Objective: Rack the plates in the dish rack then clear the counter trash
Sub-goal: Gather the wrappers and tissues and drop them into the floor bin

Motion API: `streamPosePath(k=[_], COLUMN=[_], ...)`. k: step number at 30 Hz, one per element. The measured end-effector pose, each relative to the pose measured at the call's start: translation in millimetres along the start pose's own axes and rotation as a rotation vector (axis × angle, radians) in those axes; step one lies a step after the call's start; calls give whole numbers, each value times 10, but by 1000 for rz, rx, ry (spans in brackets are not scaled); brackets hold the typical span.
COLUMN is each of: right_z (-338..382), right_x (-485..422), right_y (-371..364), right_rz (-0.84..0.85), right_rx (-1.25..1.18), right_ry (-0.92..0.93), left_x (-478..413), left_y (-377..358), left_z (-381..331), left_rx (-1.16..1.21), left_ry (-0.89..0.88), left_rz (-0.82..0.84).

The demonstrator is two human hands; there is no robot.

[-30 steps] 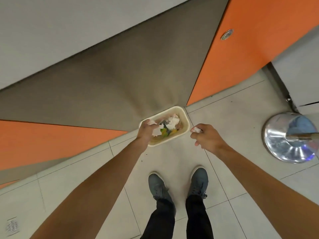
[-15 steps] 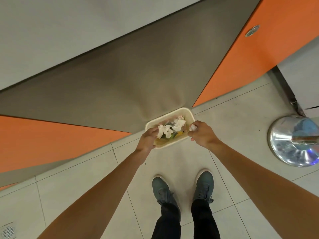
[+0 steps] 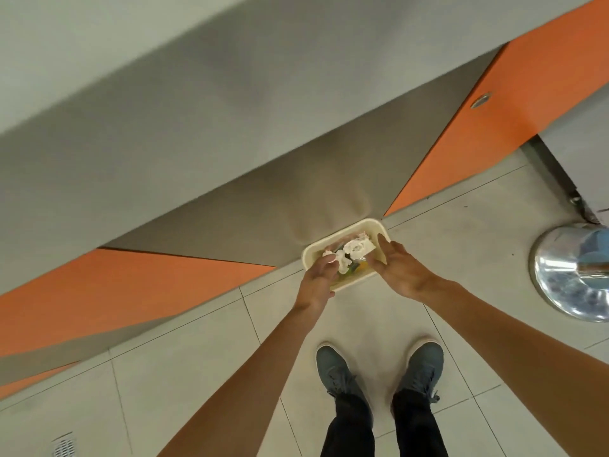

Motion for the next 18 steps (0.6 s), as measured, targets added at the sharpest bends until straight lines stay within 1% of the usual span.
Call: streamPosePath(k=[3, 7, 10, 14, 18], right_z=[234, 446, 475, 447, 385], right_x=[281, 700, 1029, 1439, 1833], right_y=[147, 627, 921, 1278, 1671], right_rz=[-43, -121, -110, -87, -76], right_rx=[24, 73, 117, 104, 105], right_ry=[136, 240, 242, 220, 188], left_x=[292, 691, 1045, 1582, 2086], left_y=[49, -46, -157, -366, -700], left_z=[-165, -631, -934, -1272, -1540], left_rx=[-1, -261, -389, -511, -797], left_ry=[-55, -281, -395, -530, -758], left_rz=[-28, -10, -4, -3, -11])
Point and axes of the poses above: each hand's wrist, its own x-axis away from the middle knuckle, its own y-axis out of the back of the hand, z = x × y, the point moved 9 cm from there along -x, towards the middle knuckle, and after that the axes turned 7 degrees about -z, right-handed, at the moved point
